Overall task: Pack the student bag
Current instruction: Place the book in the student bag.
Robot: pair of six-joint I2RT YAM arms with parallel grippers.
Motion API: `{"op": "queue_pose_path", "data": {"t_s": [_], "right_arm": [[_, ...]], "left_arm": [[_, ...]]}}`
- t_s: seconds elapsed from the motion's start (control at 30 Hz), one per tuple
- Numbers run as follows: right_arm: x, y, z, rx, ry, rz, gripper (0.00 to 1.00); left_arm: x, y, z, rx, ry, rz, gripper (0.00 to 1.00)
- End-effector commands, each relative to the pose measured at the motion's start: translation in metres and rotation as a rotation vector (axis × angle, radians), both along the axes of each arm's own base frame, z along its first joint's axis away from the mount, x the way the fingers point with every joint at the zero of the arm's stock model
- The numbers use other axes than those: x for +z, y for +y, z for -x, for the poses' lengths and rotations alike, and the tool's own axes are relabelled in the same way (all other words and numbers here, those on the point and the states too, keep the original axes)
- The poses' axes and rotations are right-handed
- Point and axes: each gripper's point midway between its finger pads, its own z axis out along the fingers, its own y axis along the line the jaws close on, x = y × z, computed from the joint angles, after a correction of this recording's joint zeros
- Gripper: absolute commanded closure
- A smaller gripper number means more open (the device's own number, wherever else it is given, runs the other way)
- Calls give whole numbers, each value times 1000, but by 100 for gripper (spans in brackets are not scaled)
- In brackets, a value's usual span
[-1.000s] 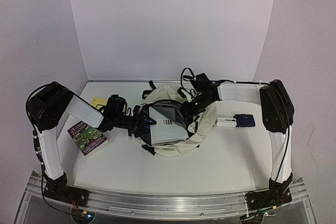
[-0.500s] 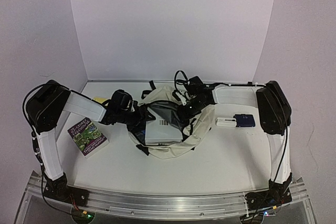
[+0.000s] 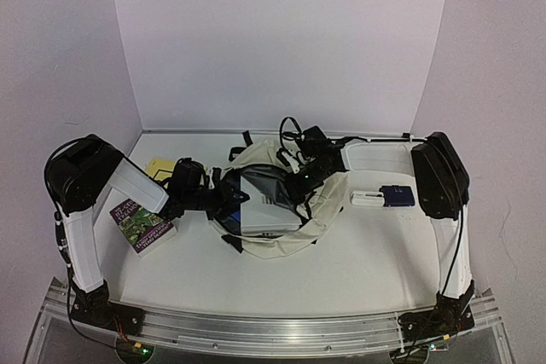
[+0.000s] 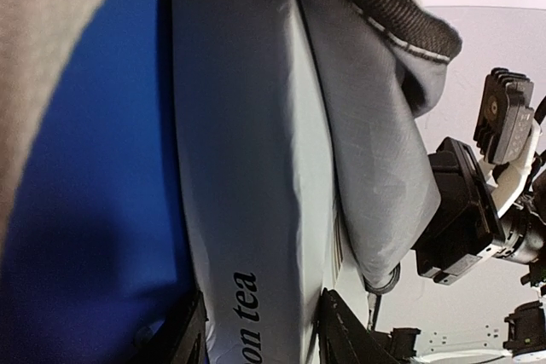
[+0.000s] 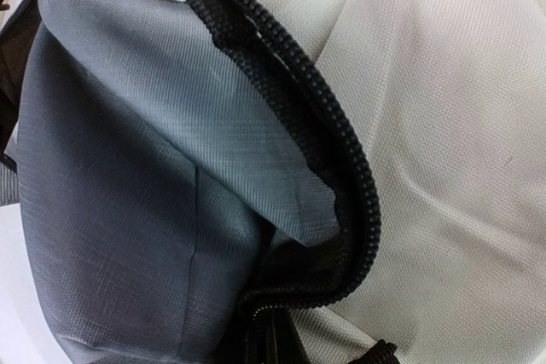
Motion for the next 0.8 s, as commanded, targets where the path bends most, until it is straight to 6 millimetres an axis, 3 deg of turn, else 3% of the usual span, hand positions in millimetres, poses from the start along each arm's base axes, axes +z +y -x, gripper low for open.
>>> {"op": "queue_pose_path", "data": {"t_s": [0.0, 0.17, 0.3, 0.5, 0.67, 0.77], "right_arm": [[-41, 25, 72, 140, 214, 17, 100], [-11, 34, 73, 161, 203, -52, 100], [-12, 36, 82, 175, 244, -75, 100], [-23, 38, 96, 196, 321, -103, 100], [-13, 49, 106, 228, 384, -176, 100], [-5, 50, 100, 215, 370, -186, 100]], "left_arm": [[91, -52, 38, -294, -187, 315, 57], [87, -58, 37, -312, -157, 371, 51], [80, -60, 30, -283, -148, 387, 43], [74, -64, 19, -251, -129, 376, 43], [56, -62, 8, -196, -67, 276, 55], [54, -59, 10, -188, -69, 275, 61]]}}
